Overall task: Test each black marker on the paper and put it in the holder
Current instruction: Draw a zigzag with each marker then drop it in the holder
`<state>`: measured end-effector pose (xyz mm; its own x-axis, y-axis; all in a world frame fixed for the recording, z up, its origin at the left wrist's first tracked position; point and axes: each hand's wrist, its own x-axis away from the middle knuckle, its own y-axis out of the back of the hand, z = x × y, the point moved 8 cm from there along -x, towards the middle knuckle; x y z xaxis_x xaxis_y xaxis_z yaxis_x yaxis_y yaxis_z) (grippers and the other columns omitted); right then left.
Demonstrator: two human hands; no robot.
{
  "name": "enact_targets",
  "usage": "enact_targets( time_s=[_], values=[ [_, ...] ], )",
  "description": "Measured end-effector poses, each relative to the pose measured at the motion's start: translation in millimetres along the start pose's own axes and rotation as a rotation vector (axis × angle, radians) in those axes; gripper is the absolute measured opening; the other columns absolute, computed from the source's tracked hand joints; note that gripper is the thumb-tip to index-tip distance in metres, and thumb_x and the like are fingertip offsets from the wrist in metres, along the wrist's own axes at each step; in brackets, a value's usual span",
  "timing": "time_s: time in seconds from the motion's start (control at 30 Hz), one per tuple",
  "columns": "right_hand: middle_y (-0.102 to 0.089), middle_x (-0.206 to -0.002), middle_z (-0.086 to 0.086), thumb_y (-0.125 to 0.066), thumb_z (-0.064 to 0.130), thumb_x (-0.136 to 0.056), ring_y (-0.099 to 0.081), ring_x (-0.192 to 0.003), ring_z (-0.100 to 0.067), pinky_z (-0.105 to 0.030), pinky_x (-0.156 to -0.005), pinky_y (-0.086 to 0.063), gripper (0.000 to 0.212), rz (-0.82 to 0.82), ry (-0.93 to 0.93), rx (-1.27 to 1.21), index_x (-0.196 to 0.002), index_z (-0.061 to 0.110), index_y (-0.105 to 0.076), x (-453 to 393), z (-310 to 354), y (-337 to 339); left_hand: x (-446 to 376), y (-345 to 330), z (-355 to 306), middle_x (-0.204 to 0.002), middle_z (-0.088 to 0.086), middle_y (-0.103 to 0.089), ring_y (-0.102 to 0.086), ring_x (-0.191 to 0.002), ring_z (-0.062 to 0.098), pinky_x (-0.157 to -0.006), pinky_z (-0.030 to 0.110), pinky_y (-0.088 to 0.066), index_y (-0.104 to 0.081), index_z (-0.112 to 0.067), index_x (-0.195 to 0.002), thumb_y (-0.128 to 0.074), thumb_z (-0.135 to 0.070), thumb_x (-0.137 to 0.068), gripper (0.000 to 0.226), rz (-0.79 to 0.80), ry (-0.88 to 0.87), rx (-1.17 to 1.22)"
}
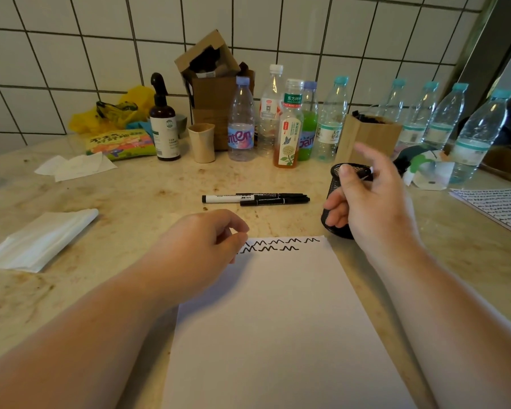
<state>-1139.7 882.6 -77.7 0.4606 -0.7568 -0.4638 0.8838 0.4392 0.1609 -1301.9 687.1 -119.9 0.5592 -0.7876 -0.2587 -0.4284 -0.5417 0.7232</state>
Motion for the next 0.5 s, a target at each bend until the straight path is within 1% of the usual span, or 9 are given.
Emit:
enact_targets(
  time_s=[0.07, 0.13, 0.23, 0.33, 0.37, 0.43, 0.5],
  values=[
    [-0.078, -0.080, -0.002, -0.056, 0.035, -0.104, -0.073, -0.055, -0.020, -0.025, -0.052, -0.058, 0.043, -0.031, 0.067, -0.065, -0.139, 0.053, -0.039, 3.3, 7.5, 4.7, 0.1, 0.4, 0.8, -0.072, -0.024, -0.069, -0.059, -0.054, 0.000, -0.041, 0.010, -0.040, -0.060, -0.048, -0.090, -0.053, -0.042, -0.091, 0.009, -0.005, 0.002, 0.013],
    [-0.079, -0.091, -0.001, -0.055, 0.033, -0.104, -0.076, -0.062, -0.022, -0.026, -0.057, -0.060, 0.052, -0.043, 0.099, -0.102, -0.149, 0.047, -0.034, 5.9, 11.4, 5.2, 0.5, -0.2, 0.7, -0.072, -0.024, -0.069, -0.059, -0.053, 0.001, -0.041, 0.011, -0.041, -0.061, -0.048, -0.089, -0.053, -0.041, -0.091, 0.010, -0.004, 0.000, 0.024],
    [-0.078, -0.107, 0.002, -0.056, 0.033, -0.103, -0.078, -0.069, -0.025, -0.029, -0.059, -0.061, 0.068, -0.015, 0.062, -0.164, -0.161, 0.036, -0.020, 5.6, 9.9, 0.4, 1.4, -0.8, -1.3, -0.072, -0.024, -0.068, -0.061, -0.055, 0.003, -0.043, 0.010, -0.042, -0.062, -0.045, -0.088, -0.054, -0.039, -0.091, 0.011, 0.000, -0.010, 0.037],
    [-0.073, -0.122, 0.002, -0.058, 0.042, -0.095, -0.078, -0.074, -0.028, -0.033, -0.059, -0.061, 0.079, 0.037, 0.027, -0.167, -0.162, 0.036, -0.015, 3.9, 9.5, -5.2, 1.9, -0.9, -3.4, -0.072, -0.026, -0.068, -0.059, -0.054, 0.001, -0.042, 0.009, -0.041, -0.062, -0.044, -0.088, -0.052, -0.035, -0.093, 0.014, 0.006, -0.012, 0.028],
    [-0.072, -0.122, 0.003, -0.057, 0.043, -0.094, -0.078, -0.075, -0.028, -0.035, -0.059, -0.060, 0.080, 0.049, 0.021, -0.144, -0.162, 0.036, -0.016, 3.4, 8.5, -6.9, 1.9, -0.9, -3.8, -0.073, -0.026, -0.068, -0.059, -0.054, 0.000, -0.042, 0.009, -0.040, -0.062, -0.044, -0.089, -0.051, -0.034, -0.094, 0.015, 0.008, -0.012, 0.029],
    [-0.074, -0.111, 0.008, -0.056, 0.043, -0.093, -0.077, -0.073, -0.028, -0.036, -0.058, -0.057, 0.082, 0.066, 0.004, -0.093, -0.162, 0.032, -0.015, 2.8, 4.9, -10.2, 1.9, -0.9, -4.9, -0.073, -0.026, -0.068, -0.058, -0.053, 0.000, -0.042, 0.009, -0.039, -0.062, -0.042, -0.090, -0.051, -0.032, -0.094, 0.015, 0.015, -0.017, 0.032],
    [-0.075, -0.104, 0.012, -0.055, 0.038, -0.098, -0.076, -0.070, -0.028, -0.034, -0.057, -0.055, 0.082, 0.076, -0.007, -0.074, -0.164, 0.027, -0.007, 3.2, 3.0, -12.6, 2.4, -1.4, -5.7, -0.074, -0.026, -0.067, -0.057, -0.051, 0.000, -0.042, 0.009, -0.038, -0.063, -0.041, -0.093, -0.052, -0.033, -0.095, 0.014, 0.025, -0.017, 0.036]
  ],
)
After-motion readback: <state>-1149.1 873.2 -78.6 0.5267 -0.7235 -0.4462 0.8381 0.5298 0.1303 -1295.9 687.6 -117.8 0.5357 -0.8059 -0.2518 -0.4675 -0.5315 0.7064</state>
